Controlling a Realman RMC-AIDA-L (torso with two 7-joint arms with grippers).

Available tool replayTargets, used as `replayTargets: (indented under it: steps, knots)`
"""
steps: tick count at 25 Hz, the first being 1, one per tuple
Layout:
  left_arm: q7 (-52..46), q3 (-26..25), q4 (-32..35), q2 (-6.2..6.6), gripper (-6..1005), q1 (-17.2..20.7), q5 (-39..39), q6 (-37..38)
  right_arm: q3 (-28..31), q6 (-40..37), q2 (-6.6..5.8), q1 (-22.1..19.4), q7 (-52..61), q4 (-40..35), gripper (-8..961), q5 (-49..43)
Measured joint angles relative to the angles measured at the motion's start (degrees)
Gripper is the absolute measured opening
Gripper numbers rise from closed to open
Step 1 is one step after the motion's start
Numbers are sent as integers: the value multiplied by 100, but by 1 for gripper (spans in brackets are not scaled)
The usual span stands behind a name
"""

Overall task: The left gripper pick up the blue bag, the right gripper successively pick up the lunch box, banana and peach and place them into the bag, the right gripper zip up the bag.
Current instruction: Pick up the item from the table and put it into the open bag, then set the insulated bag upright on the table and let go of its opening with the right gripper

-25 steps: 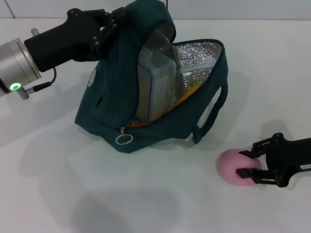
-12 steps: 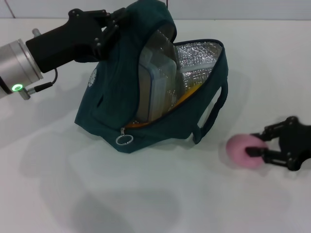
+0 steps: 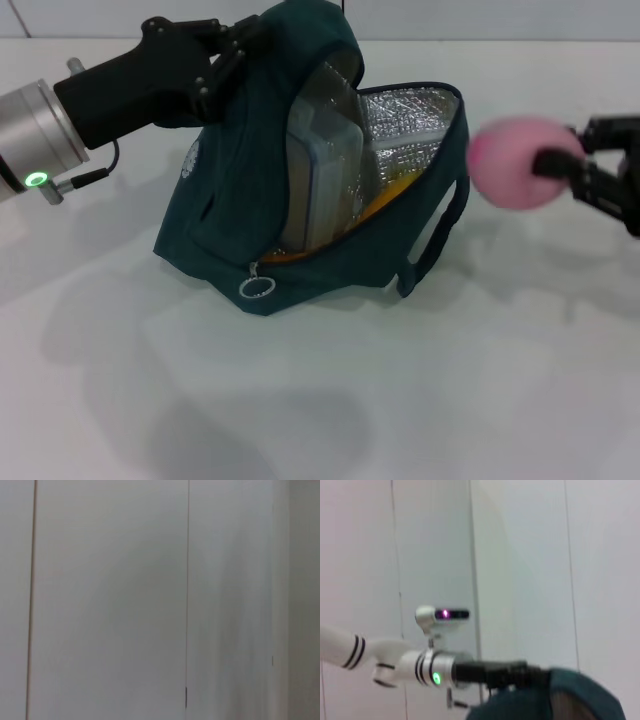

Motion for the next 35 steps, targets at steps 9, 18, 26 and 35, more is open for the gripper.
replayTargets:
  steps: [9, 18, 26, 35]
  knots:
    - [-1, 4, 0, -12, 39, -44, 19, 0, -1031, 1344, -20, 1242, 639, 73, 159, 53]
    - [-2, 33, 0, -25, 40, -49, 15, 0, -1881, 1843, -10, 2055, 1116, 159, 521, -325]
    - [-1, 14, 1, -22, 40, -6, 15, 3, -1750, 1579, -6, 1300, 1123, -331, 582, -222]
    - [43, 8, -69, -22, 39, 1, 24, -1, -1536, 599, -81, -133, 1048, -720, 584, -219]
